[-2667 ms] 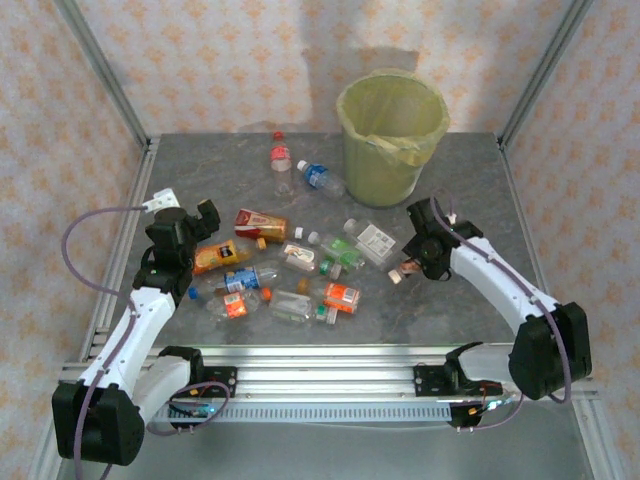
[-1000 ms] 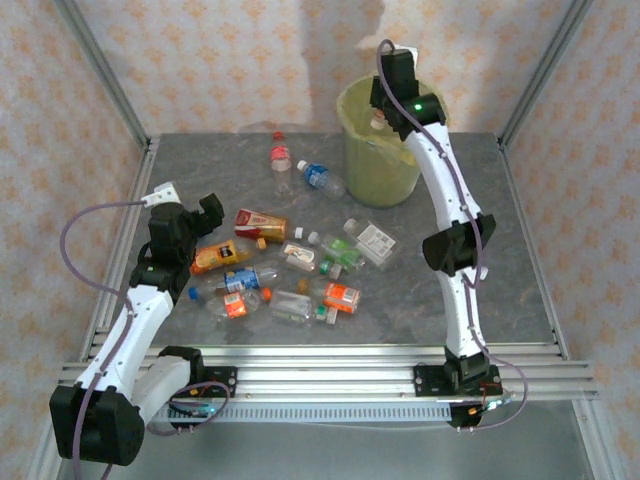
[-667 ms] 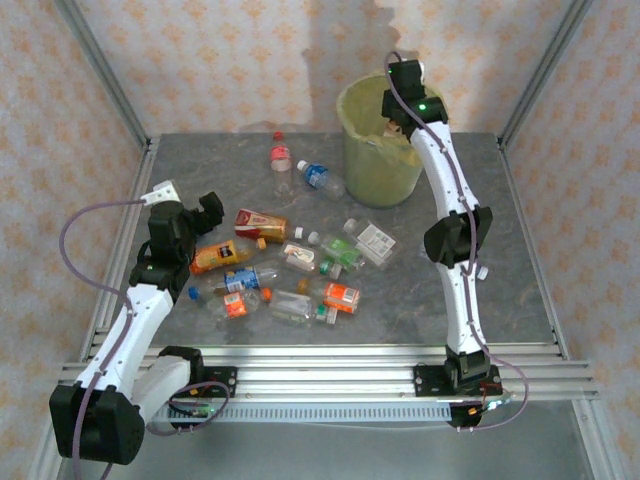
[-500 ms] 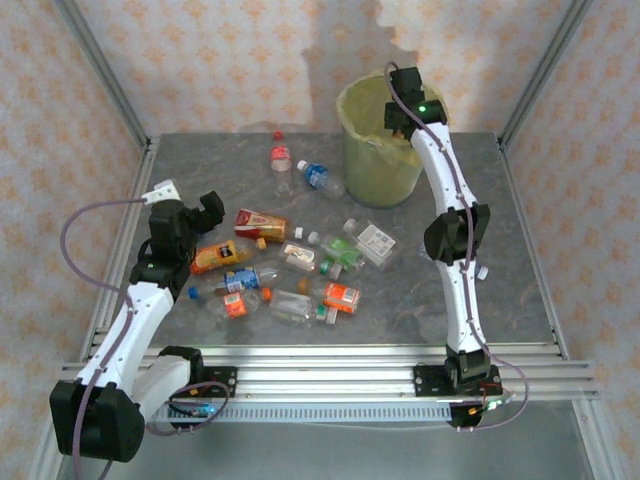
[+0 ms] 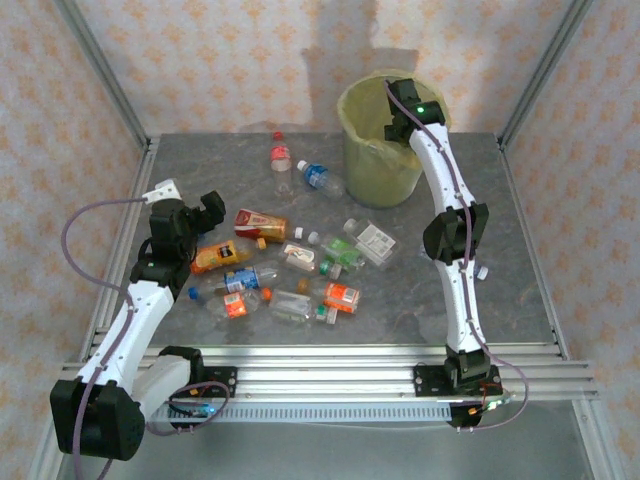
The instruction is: Put the plastic bottles in the bin
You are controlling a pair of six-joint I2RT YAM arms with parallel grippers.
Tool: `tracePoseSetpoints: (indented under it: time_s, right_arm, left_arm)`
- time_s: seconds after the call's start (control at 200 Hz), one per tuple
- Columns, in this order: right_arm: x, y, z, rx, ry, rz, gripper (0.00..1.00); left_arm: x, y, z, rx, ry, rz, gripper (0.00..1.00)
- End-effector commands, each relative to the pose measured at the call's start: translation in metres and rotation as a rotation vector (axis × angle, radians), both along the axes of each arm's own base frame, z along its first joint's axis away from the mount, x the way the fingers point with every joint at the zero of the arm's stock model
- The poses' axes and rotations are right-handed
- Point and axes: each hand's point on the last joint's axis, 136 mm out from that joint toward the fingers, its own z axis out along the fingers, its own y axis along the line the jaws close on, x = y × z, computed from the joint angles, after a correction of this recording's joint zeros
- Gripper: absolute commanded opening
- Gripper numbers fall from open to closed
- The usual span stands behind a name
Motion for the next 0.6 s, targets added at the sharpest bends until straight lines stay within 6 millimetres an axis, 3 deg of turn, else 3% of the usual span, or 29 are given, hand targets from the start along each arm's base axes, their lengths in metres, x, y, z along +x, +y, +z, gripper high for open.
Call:
tracePoseSetpoints:
  time_s: [0.0,0.46,0.515,0.595]
  right_arm:
    - [-0.026,-0.008,0.016,-0.005,0.047,-0.031,0.38]
    - [-0.057,-0.032,0.012,-0.096,0.144,-0.124,0.37]
    - [-0.057,-0.033,0.012,-0.101,0.141,-0.131,0.42]
    - [-0.052,-0.031,0.012,-0.088,0.120,-0.123,0.57]
  left_arm:
    - [-0.001,0.003,0.009,-0.018,-0.005,0.013,1.00]
    - [0.003,0.001,0.004,-0.031,0.003,0.009,1.00]
    - [0.004,0.000,0.004,-0.032,0.004,0.007,1.00]
    - [0.005,0.000,0.002,-0.034,0.009,0.004,1.00]
